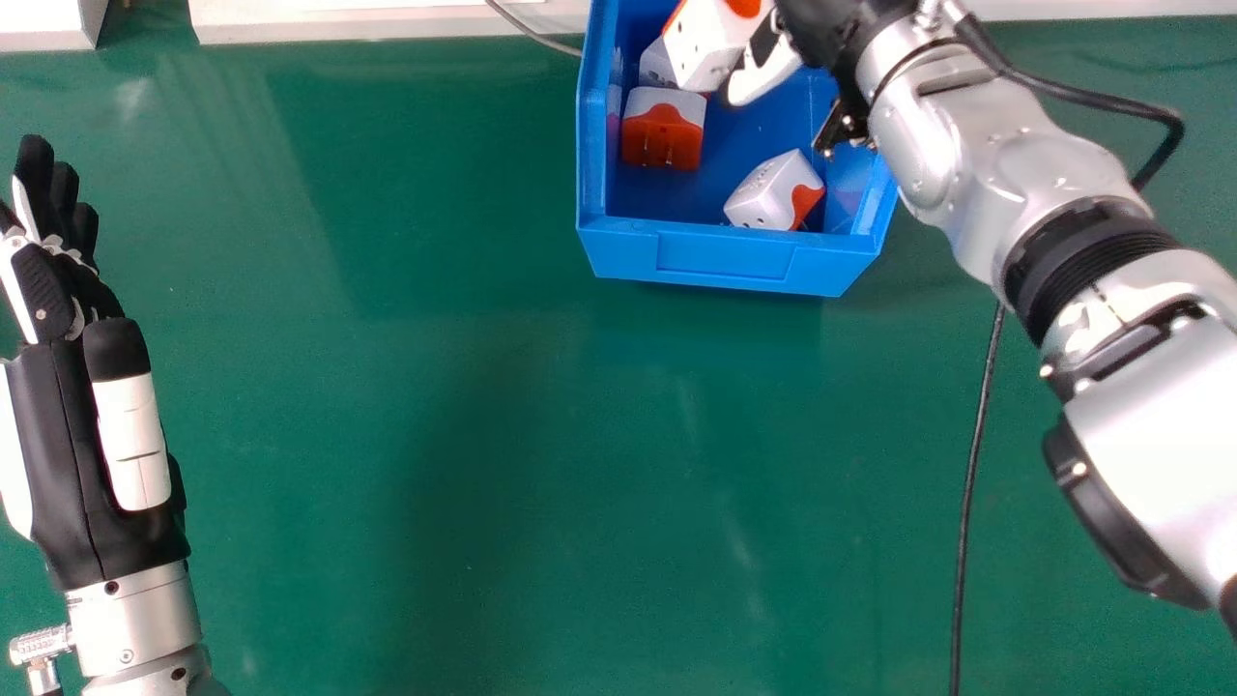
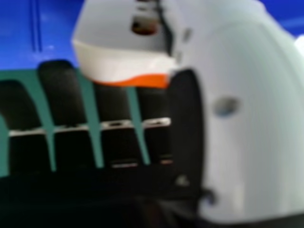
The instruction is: Pick all objects and put in blue box
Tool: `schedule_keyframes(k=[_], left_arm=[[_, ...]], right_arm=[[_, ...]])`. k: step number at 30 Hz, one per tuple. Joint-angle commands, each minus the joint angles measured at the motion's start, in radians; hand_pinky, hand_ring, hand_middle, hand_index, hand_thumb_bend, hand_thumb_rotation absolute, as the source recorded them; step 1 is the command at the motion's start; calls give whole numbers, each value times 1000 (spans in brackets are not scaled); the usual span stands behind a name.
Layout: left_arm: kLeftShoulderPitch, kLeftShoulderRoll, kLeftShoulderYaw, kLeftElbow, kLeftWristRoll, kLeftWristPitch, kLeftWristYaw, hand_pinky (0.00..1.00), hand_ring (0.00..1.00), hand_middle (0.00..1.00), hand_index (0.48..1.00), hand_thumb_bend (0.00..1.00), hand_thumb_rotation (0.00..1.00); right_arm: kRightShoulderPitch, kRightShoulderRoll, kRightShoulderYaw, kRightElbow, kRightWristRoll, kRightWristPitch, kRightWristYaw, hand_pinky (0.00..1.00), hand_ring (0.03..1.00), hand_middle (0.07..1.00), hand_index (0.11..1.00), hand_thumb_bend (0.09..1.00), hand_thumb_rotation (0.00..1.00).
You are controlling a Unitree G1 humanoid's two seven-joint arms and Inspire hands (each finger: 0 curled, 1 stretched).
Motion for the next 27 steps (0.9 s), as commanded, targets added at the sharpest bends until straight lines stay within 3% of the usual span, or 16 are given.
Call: schedule_keyframes(k=[1,5,10,14,20,24,27], left_arm=[[-10,9,-1,-8,3,-18,-5,1000,1000,1000,934,780,1000],[-14,9,-7,2,0,-21,-12,1000,1000,1000,933,783,1000],[-7,5,-6,-6,4,-25,-14,1000,1000,1000,932,785,1000],[-13,6,-4,9,3,-32,-17,1000,1000,1000,931,781,1000],[-8,5,-5,5,10,-30,-16,1000,1000,999,930,769,1000],[-9,8,-1,20,11,-39,-17,1000,1000,999,929,767,1000],[-1,1,-2,8,19,-39,-11,1000,1000,999,929,763,1000]], right_arm=[[-52,3,19,-4,-17,15,-34,303,361,460,527,521,0],[-49,16,44,2,-40,38,-25,285,355,462,537,516,0],[-48,12,65,5,-57,48,-22,262,329,454,526,520,0],[-47,3,77,7,-64,57,-29,240,307,448,519,523,0],[-47,1,78,9,-64,73,-40,229,296,440,514,525,0],[-48,8,72,10,-56,91,-13,236,303,437,515,525,0],[-51,5,40,7,-20,73,42,225,289,443,509,527,0]])
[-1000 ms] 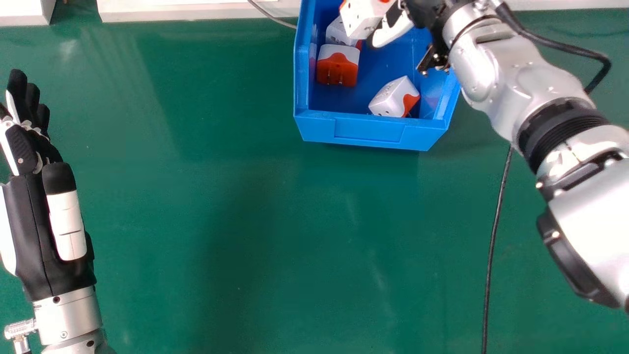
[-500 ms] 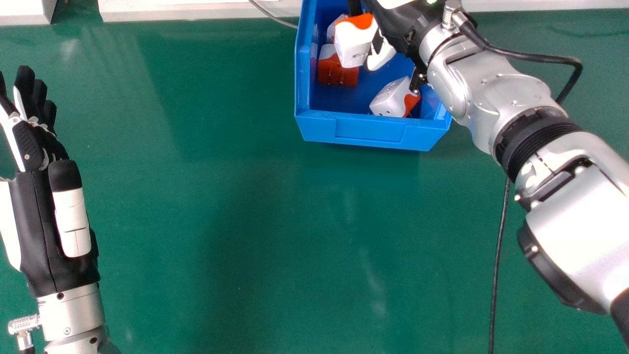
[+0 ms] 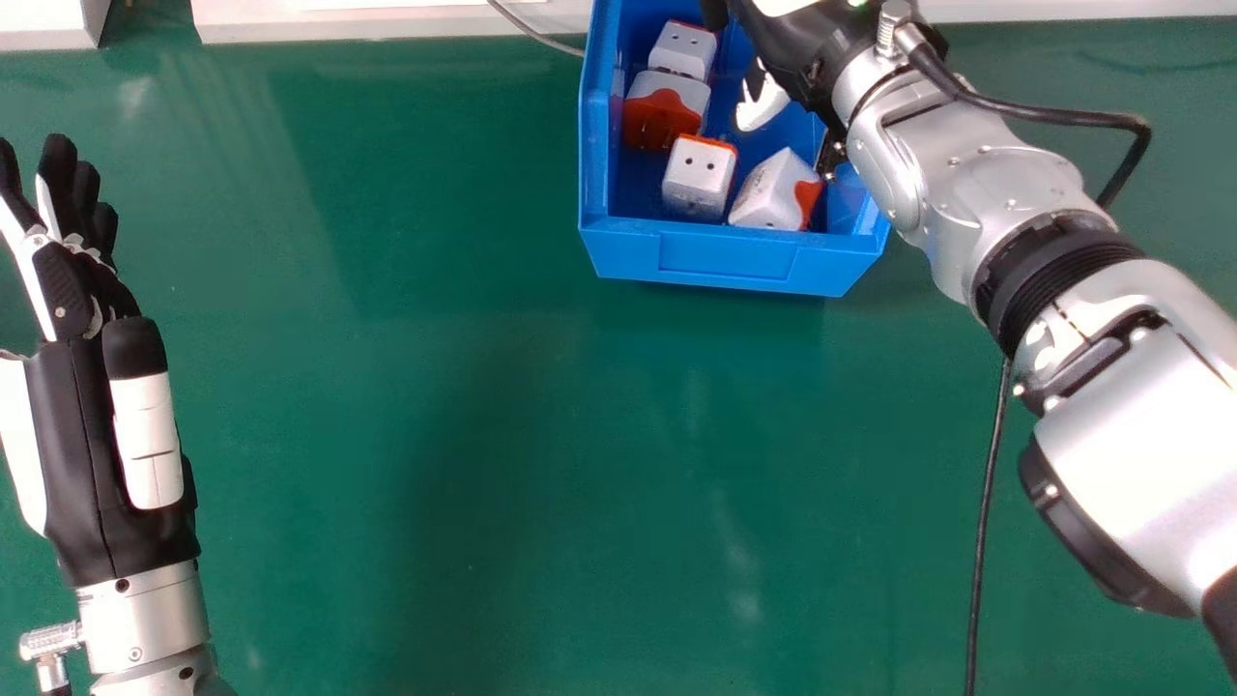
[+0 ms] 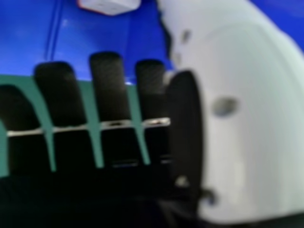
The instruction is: Pick all objects and put in blue box
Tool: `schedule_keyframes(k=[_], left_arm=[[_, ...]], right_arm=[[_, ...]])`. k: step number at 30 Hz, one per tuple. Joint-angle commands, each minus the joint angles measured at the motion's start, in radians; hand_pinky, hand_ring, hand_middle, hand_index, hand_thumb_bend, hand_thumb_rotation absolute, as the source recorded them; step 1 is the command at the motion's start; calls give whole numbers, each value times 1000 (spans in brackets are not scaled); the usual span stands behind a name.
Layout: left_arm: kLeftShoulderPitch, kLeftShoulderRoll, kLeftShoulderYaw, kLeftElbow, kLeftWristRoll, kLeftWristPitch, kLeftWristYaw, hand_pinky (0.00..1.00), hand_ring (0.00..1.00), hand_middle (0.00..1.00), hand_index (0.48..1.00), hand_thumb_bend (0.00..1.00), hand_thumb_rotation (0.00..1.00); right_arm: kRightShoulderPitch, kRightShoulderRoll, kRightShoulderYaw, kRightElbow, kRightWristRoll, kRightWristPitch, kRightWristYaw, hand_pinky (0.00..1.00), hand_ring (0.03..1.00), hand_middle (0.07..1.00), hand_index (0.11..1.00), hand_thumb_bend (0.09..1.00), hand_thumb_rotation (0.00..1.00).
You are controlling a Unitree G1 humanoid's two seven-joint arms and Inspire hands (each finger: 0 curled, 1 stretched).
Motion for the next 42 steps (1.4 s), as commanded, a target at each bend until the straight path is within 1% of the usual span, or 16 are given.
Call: schedule_keyframes(k=[1,4,7,12,14,17,19,20,22,24,26,29,33,35,37,42], left_arm=[[9,0,1,-22,16,-25,5,1000,1000,998,929,746,1000],[21,-7,0,-38,21,-23,10,1000,1000,998,929,733,1000],[28,-19,-1,-34,42,-27,21,1000,1000,999,929,728,1000],[52,-39,-6,-30,80,-36,39,1000,1000,998,928,714,1000],[61,-43,-6,-30,88,-41,40,1000,1000,998,928,714,1000],[78,-69,-24,-48,118,-35,42,1000,1000,997,927,713,1000],[80,-75,-32,-48,131,-32,46,1000,1000,997,925,716,1000],[89,-80,-45,-54,140,-29,43,1000,1000,997,925,716,1000],[108,-85,-69,-75,148,-21,35,1000,1000,996,925,722,1000],[122,-84,-87,-96,143,-10,28,1000,1000,996,925,725,1000],[130,-83,-118,-112,108,4,7,1000,1000,996,927,729,1000],[135,-79,-163,-126,34,25,-41,1000,1000,995,929,732,1000],[121,-68,-206,-106,-71,49,-132,1000,1000,995,933,735,996],[111,-62,-215,-94,-112,64,-179,1000,1000,995,935,733,991],[104,-56,-222,-96,-127,85,-213,1000,1000,995,935,733,991],[84,-34,-216,-102,-184,129,-290,1000,1000,997,942,733,977]], right_arm=[[-50,-18,-42,-12,49,-16,39,211,274,449,506,528,0],[-33,-32,-112,-25,121,-80,56,267,340,506,556,613,58],[30,-63,-207,-57,226,-243,16,438,517,631,670,724,328],[297,-152,-390,-205,470,-702,79,527,622,709,730,716,536],[386,-170,-418,-266,523,-809,111,527,622,709,730,716,536],[657,-243,-437,-439,588,-1033,156,558,676,770,779,679,615],[737,-261,-447,-494,604,-1068,183,576,704,797,804,657,644],[807,-270,-451,-517,619,-1101,198,576,704,797,804,657,644],[928,-269,-460,-552,651,-1152,218,606,747,840,841,627,685],[996,-251,-467,-578,688,-1170,239,617,763,856,854,616,699],[1062,-214,-476,-602,725,-1182,242,626,776,870,865,605,708],[1137,-146,-504,-629,757,-1176,234,633,787,882,873,595,711],[1209,-62,-550,-631,774,-1180,218,654,807,903,888,572,726],[1235,-31,-557,-631,816,-1176,233,665,816,910,894,560,733],[1266,3,-543,-634,909,-1157,276,665,816,910,894,560,733],[1277,58,-541,-612,1068,-1133,407,712,850,928,908,502,764]])
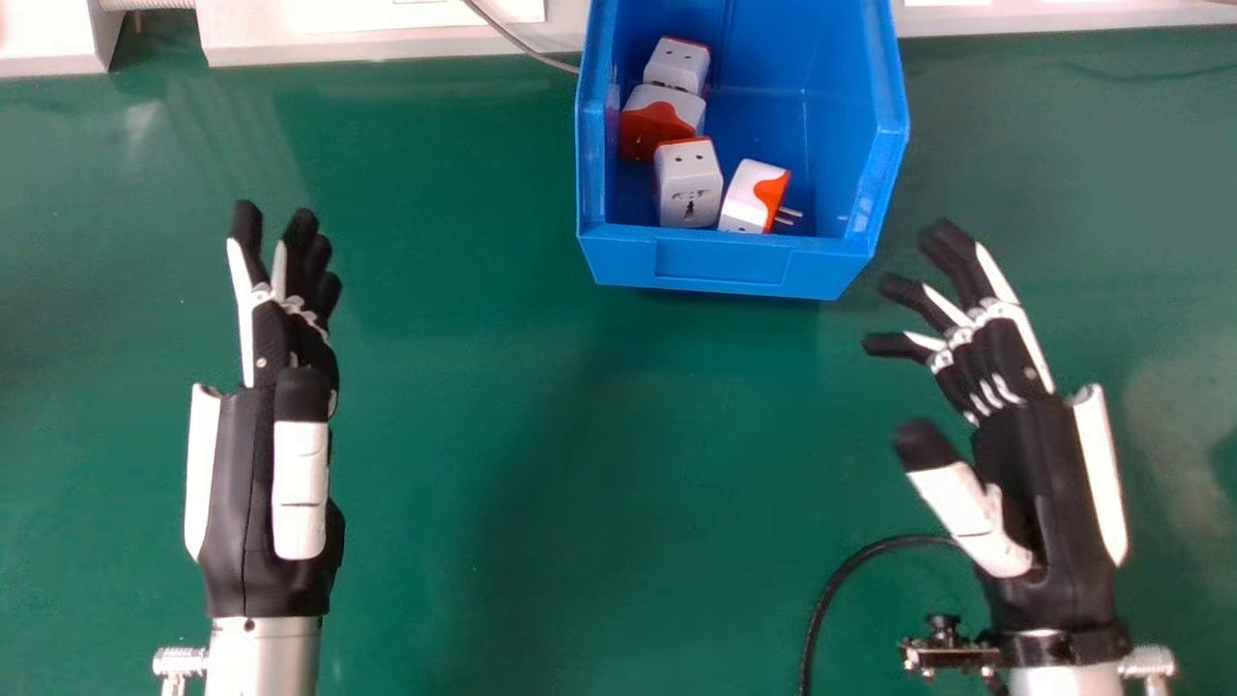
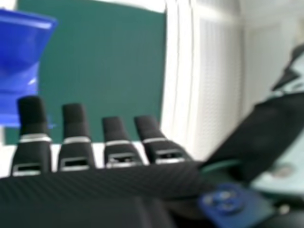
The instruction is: Pick all objects and put in blue box
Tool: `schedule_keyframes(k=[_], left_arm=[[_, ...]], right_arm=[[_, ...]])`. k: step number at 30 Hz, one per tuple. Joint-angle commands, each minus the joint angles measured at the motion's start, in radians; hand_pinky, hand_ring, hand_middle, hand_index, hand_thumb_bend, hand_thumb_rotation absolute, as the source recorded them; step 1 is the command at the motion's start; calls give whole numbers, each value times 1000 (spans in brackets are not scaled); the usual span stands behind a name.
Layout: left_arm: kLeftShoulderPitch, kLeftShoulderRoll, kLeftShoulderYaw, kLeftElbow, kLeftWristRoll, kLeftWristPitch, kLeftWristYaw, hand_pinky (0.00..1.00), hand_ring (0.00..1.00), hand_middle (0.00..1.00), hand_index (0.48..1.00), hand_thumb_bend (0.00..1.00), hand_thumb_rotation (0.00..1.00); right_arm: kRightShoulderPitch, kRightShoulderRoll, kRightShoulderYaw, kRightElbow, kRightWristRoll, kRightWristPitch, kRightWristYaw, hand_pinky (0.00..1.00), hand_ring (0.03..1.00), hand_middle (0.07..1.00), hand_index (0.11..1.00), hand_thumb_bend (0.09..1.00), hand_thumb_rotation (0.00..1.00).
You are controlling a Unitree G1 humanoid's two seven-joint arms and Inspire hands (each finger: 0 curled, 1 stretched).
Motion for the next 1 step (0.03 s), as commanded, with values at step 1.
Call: schedule_keyframes(k=[1], left_arm=[[-23,11,4,-17,-27,8,-36,1000,1000,997,942,733,977]], right_arm=[[-14,16,-12,3,51,-6,50,712,850,928,908,502,764]])
